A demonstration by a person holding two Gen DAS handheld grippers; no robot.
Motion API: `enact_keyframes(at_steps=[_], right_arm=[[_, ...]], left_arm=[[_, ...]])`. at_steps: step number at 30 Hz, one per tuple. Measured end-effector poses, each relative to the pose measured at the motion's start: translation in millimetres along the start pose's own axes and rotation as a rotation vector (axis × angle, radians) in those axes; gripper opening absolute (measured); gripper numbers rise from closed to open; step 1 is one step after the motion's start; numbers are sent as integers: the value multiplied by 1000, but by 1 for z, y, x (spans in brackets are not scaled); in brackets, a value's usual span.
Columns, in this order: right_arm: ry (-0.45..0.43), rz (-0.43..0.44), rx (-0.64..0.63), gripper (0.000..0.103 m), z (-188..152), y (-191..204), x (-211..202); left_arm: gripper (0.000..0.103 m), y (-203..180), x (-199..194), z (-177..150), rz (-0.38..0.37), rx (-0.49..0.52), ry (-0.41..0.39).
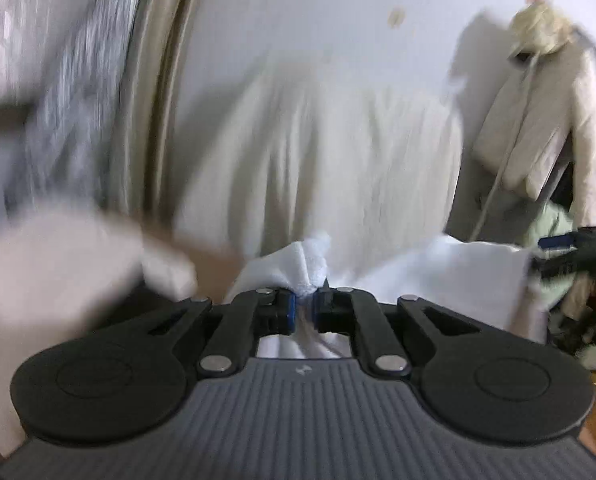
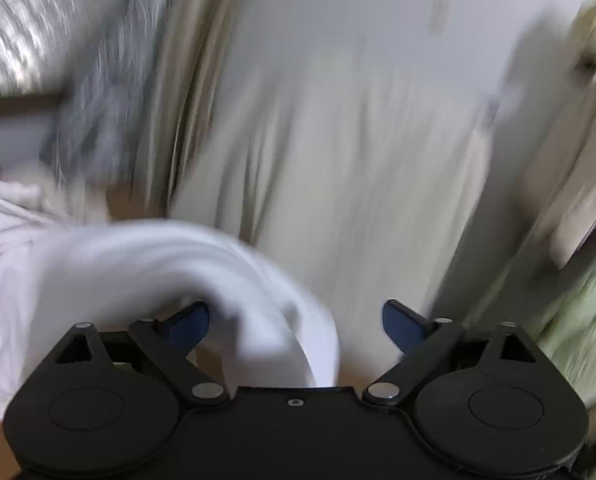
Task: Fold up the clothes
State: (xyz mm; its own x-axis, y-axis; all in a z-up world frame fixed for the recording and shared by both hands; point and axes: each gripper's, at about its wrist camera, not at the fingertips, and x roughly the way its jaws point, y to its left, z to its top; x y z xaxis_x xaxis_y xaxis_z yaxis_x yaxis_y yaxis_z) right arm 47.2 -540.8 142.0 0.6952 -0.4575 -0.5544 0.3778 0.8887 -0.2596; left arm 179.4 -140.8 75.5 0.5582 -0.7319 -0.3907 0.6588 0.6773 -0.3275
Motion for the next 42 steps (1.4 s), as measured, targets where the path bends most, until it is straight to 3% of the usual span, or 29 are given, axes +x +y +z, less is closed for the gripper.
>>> enact_keyframes(at_steps=[1,3,5,8,10,14,16,18,21,22,23,25,27,29,31,33,35,36,37,42], right_arm=[[100,18,21,91,0,-12,22],[193,1,133,91,-22,-25,58],[220,59,233,87,-57,-26,82],[183,181,372,87,-118,-14,98],[157,301,494,87,-158,2,103],[205,440,639,87,-200,53,123],[227,467,630,87,-207,74,124],[232,467,583,87,-213,83,117],[239,428,497,87,-220,87,110],[241,408,466,87,-221,87,108],[243,389,435,87,-223,87,106],[256,335,420,87,-226,83,106],[263,264,419,87,-228,71,105],[257,229,485,87,-228,60,107],[233,278,598,87,-233,46,108],[223,394,742,87,-240,42,113],[221,512,852,87,-247,48,115],[222,538,847,87,-245,56,114],[222,564,842,87,-244,65,113],[178,555,566,87,-214,109,104]], left_arm=[[9,10,22,-17,-3,-26,75],[14,41,70,-77,24,-149,273],[14,71,118,-137,50,-272,469],[14,107,145,-189,48,-474,586],[12,110,150,-177,32,-480,598],[23,96,146,-153,28,-315,424],[25,97,147,-152,-12,-300,386],[27,104,150,-149,-61,-342,373],[29,115,142,-139,-144,-487,333],[35,120,139,-136,-164,-521,319],[38,122,139,-133,-176,-529,303],[55,118,147,-136,-161,-472,305],[58,112,165,-143,-112,-408,347],[58,108,178,-150,-80,-386,378],[61,105,188,-154,-57,-407,383],[69,101,193,-152,-58,-411,376],[62,98,197,-151,-54,-397,373],[37,97,196,-150,-52,-383,370],[26,97,195,-150,-59,-377,370],[23,102,164,-144,-178,-484,325]])
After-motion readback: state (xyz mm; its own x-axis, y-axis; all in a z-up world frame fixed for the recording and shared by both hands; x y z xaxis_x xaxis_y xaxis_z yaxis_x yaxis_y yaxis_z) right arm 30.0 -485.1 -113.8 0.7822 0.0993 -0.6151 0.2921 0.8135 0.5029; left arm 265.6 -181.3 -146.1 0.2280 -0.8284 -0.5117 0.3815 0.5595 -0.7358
